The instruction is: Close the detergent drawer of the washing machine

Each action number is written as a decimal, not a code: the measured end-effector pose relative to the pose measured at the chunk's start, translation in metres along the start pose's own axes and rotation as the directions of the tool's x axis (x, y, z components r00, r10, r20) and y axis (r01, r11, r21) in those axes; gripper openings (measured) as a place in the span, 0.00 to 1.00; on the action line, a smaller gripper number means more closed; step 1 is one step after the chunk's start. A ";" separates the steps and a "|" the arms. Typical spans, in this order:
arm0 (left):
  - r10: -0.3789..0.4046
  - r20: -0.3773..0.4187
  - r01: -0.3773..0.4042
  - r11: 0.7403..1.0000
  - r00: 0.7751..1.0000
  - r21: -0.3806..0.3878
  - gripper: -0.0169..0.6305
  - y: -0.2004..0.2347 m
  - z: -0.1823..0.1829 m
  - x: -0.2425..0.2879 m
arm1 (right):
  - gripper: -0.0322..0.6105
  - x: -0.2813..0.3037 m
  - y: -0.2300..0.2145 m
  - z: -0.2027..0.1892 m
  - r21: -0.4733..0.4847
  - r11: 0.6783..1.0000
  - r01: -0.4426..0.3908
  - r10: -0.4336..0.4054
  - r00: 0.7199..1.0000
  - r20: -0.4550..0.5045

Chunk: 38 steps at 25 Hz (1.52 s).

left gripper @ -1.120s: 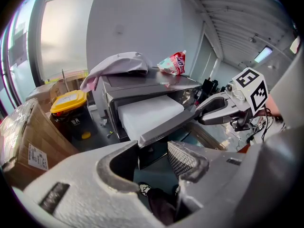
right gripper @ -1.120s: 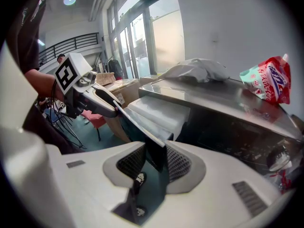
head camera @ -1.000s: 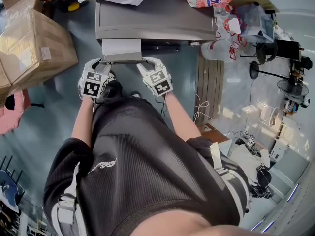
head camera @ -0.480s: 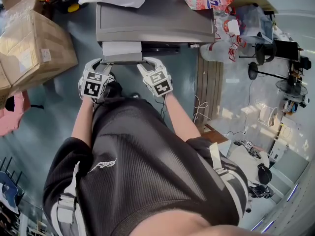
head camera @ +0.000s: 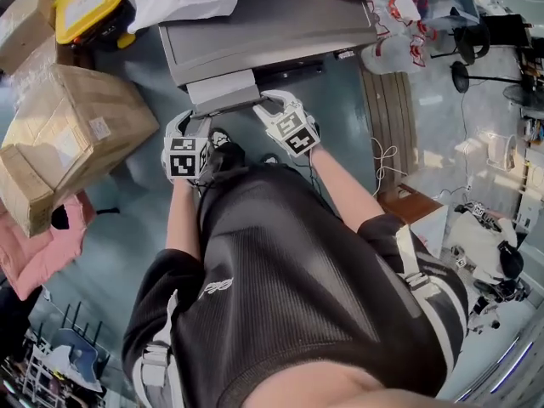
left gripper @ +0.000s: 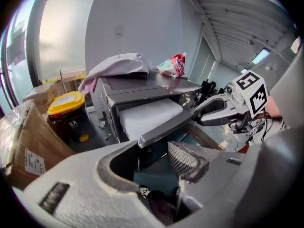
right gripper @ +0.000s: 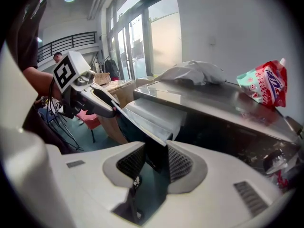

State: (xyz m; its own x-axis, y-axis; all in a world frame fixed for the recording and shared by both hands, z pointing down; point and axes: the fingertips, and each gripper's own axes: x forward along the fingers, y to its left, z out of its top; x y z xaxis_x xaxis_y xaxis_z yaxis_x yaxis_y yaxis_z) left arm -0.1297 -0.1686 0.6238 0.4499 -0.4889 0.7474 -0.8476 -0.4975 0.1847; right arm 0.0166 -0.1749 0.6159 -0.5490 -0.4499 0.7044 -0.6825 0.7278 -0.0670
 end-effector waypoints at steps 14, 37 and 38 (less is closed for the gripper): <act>0.065 0.076 -0.061 0.996 0.995 -0.062 0.36 -0.002 0.000 0.001 | 0.27 -0.006 -0.004 -0.001 0.098 0.991 0.088 -0.099 0.988 0.122; 0.172 0.142 -0.139 0.967 0.975 -0.214 0.51 -0.004 0.006 0.007 | 0.37 0.003 -0.008 -0.002 0.277 0.944 0.179 -0.219 0.968 0.124; 0.171 0.142 -0.138 0.967 0.975 -0.214 0.51 -0.003 0.007 0.007 | 0.37 0.004 -0.008 -0.001 0.279 0.943 0.181 -0.221 0.968 0.122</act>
State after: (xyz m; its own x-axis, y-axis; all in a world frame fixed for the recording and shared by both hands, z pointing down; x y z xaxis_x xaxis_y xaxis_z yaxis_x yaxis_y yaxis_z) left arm -0.1220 -0.1756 0.6245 0.3338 -0.6631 0.6700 -0.9420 -0.2602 0.2117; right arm 0.0207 -0.1820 0.6197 -0.4390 -0.6594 0.6103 -0.8773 0.4611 -0.1328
